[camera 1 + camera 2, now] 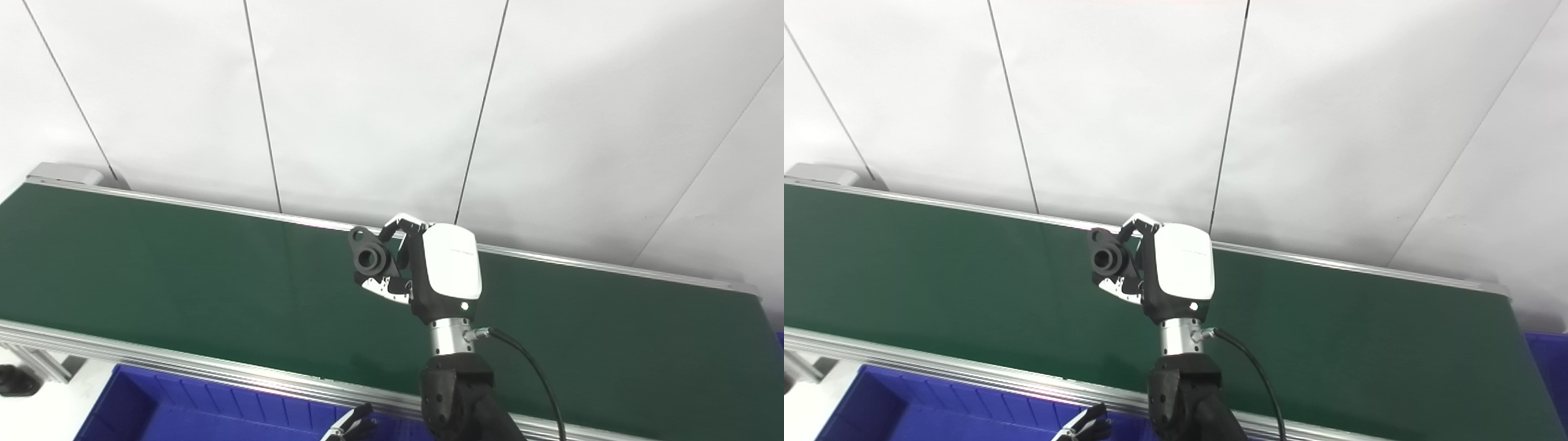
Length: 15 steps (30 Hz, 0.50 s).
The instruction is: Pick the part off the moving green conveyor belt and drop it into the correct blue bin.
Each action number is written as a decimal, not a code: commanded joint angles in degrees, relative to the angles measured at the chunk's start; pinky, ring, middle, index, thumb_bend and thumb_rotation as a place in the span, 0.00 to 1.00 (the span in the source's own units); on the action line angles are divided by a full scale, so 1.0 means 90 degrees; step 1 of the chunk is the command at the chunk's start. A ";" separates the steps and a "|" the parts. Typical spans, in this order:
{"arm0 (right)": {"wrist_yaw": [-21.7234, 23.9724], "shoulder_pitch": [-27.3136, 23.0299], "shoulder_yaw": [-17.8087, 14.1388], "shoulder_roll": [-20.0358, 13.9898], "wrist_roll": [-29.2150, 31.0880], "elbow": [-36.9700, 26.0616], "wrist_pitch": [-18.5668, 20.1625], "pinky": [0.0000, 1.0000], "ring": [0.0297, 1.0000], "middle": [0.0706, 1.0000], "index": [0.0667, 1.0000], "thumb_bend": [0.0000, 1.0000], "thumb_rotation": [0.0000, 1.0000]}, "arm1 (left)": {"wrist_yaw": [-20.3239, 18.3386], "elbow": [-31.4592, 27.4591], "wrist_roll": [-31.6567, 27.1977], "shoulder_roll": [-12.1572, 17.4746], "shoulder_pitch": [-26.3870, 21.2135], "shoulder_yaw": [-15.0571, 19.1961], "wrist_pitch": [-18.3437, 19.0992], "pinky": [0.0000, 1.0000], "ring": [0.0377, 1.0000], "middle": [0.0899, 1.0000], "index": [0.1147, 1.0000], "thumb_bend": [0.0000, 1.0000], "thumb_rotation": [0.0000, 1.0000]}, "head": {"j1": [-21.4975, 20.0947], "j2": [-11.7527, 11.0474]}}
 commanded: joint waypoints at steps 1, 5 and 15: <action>0.0004 -0.0059 -0.0030 0.0149 -0.0237 -0.0574 -0.0079 0.10 0.13 0.19 0.44 0.50 0.16 | -0.0009 -0.0095 -0.0061 -0.0022 0.0012 -0.0008 -0.0268 0.79 0.83 0.84 0.88 0.71 0.87 | -0.0020 0.0020; 0.0274 0.0196 0.0010 0.0220 -0.0529 -0.1242 -0.0033 0.10 0.13 0.18 0.44 0.50 0.16 | 0.0010 -0.0132 -0.0028 0.0046 -0.0013 -0.0005 -0.0271 0.79 0.84 0.85 0.89 0.69 0.88 | -0.0227 0.0080; 0.1107 0.1495 -0.0345 0.0173 -0.1065 -0.3249 -0.0034 0.09 0.12 0.18 0.45 0.50 0.15 | -0.0294 -0.0643 -0.0367 0.0091 0.0033 0.0282 -0.0077 0.85 0.86 0.85 0.94 0.68 0.94 | -0.1527 0.1011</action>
